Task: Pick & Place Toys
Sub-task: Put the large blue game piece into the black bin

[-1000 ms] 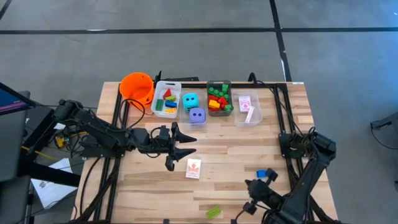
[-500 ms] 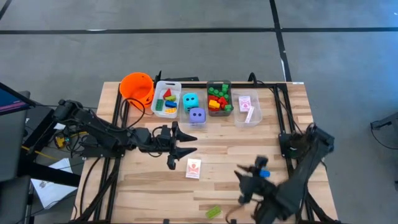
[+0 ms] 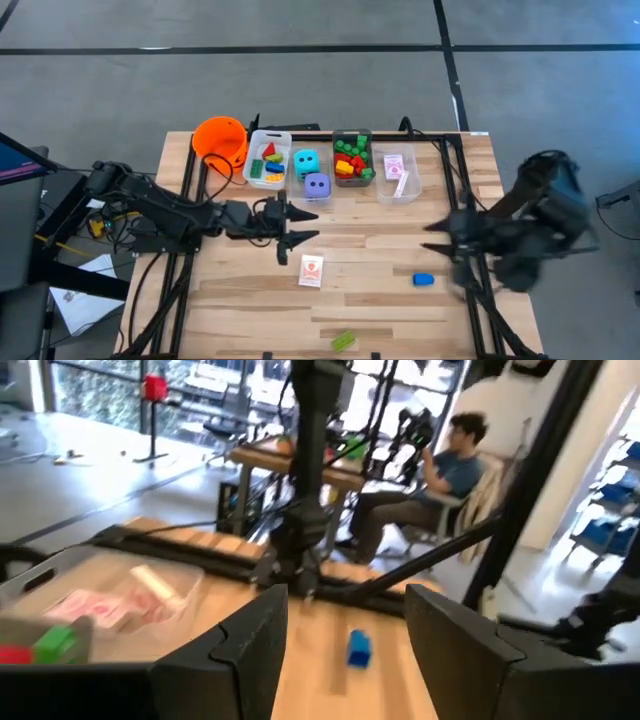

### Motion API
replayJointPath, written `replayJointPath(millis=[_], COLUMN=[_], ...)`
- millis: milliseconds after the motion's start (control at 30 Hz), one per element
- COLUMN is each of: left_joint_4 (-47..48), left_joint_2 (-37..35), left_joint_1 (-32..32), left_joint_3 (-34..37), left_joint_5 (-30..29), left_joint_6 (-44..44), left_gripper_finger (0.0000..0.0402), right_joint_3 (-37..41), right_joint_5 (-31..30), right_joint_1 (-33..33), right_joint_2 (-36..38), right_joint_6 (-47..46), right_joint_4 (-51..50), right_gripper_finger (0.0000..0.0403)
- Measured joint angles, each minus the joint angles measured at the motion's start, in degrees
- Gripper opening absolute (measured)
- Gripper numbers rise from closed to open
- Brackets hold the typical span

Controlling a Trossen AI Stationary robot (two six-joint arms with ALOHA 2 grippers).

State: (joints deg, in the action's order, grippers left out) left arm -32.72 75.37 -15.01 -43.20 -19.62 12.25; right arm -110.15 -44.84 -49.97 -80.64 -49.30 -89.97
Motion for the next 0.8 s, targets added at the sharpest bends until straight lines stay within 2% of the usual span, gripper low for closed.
replayJointPath(millis=[100,200,300,400,500,600,733,800], left_joint_4=[2.68,5.08,6.10,6.15,5.90,5.77,5.76,5.76], left_joint_2=[0.00,0.00,0.00,0.00,0.00,0.00,0.00,0.00], left_joint_1=[1.17,2.17,3.04,3.51,3.53,3.52,3.52,3.52], left_joint_3=[0.00,0.00,0.00,0.00,0.00,0.00,0.00,0.00], left_joint_5=[-0.04,-0.02,-0.02,-0.02,-0.04,-0.04,-0.04,-0.02], left_joint_6=[0.02,0.03,0.35,0.59,0.63,0.63,2.60,3.28], left_gripper_finger=[0.0195,0.0195,0.0195,0.0195,0.0195,0.0195,0.0195,0.0195], right_joint_3=[4.98,13.85,27.05,42.98,57.52,68.98,77.77,80.07], right_joint_5=[-1.31,-9.33,-16.09,-18.24,-17.09,-10.79,-2.01,-0.99], right_joint_1=[-6.59,-15.93,-23.73,-28.15,-30.24,-31.55,-31.85,-31.77], right_joint_2=[5.38,11.73,17.56,22.02,25.40,26.51,26.36,26.00], right_joint_6=[-5.62,-14.12,-22.30,-33.91,-43.75,-47.17,-48.58,-47.55], right_joint_4=[0.00,0.01,0.06,1.72,7.57,17.46,30.71,35.81], right_gripper_finger=[0.0150,0.0146,0.0141,0.0136,0.0135,0.0136,0.0137,0.0137])
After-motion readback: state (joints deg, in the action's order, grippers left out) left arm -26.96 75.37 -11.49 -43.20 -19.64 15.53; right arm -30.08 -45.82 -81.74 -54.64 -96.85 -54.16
